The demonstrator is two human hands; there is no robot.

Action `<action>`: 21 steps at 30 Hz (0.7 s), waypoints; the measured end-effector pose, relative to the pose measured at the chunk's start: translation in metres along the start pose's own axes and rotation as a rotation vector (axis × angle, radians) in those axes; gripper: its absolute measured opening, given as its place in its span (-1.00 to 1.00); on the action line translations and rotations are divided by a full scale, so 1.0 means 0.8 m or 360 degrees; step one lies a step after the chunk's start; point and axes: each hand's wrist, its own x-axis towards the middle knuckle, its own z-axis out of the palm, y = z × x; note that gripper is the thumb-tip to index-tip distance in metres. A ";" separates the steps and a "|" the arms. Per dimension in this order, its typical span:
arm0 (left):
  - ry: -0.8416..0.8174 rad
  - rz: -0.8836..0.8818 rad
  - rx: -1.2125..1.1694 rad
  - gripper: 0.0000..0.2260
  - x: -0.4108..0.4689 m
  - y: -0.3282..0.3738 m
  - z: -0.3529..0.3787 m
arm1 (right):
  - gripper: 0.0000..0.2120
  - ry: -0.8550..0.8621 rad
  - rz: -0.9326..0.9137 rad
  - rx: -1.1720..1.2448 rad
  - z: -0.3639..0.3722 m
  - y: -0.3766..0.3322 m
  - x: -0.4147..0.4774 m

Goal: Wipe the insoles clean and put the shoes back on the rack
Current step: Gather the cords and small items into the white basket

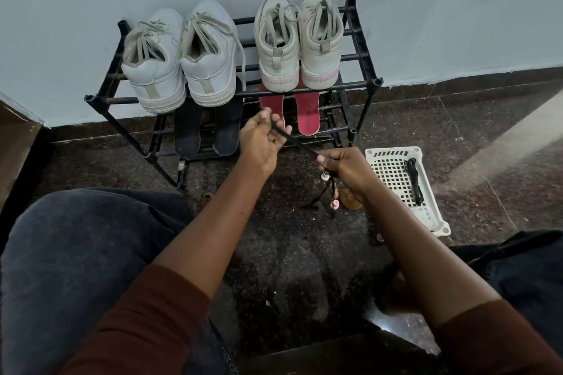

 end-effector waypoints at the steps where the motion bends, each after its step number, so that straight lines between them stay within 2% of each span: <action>1: 0.0048 0.0044 -0.0016 -0.80 0.002 0.004 -0.002 | -0.82 0.0014 0.0012 -0.0011 -0.003 0.002 0.000; 5: 0.0154 0.0233 0.0133 -0.83 0.014 0.017 -0.014 | -0.82 0.0091 0.0013 -0.0122 -0.015 0.007 0.000; 8: 0.0118 0.0386 0.0731 -0.90 0.012 0.015 -0.018 | -0.83 0.0135 0.0020 -0.0274 -0.021 0.006 0.002; 10: -0.0057 0.0506 0.1241 -0.75 0.005 0.010 -0.018 | -0.84 0.0149 -0.0012 -0.0412 -0.019 0.001 0.004; 12: -0.0430 0.0561 0.1728 -0.63 0.000 0.000 -0.016 | -0.85 0.0177 -0.0060 -0.0510 -0.016 -0.005 0.006; 14: -0.0693 0.0472 0.2145 -0.66 -0.004 -0.013 -0.014 | -0.86 0.0192 -0.0106 -0.0549 -0.013 -0.011 0.007; 16: -0.0776 0.0279 0.2389 -0.69 -0.008 -0.024 -0.013 | -0.87 0.0191 -0.0124 -0.0522 -0.012 -0.015 0.007; 19: -0.0805 0.0164 0.2461 -0.71 -0.010 -0.032 -0.014 | -0.91 0.0174 -0.0099 -0.0510 -0.014 -0.015 0.002; 21: -0.0831 0.0102 0.2420 -0.73 -0.010 -0.032 -0.014 | -0.91 0.0177 -0.0070 -0.0373 -0.012 -0.013 -0.002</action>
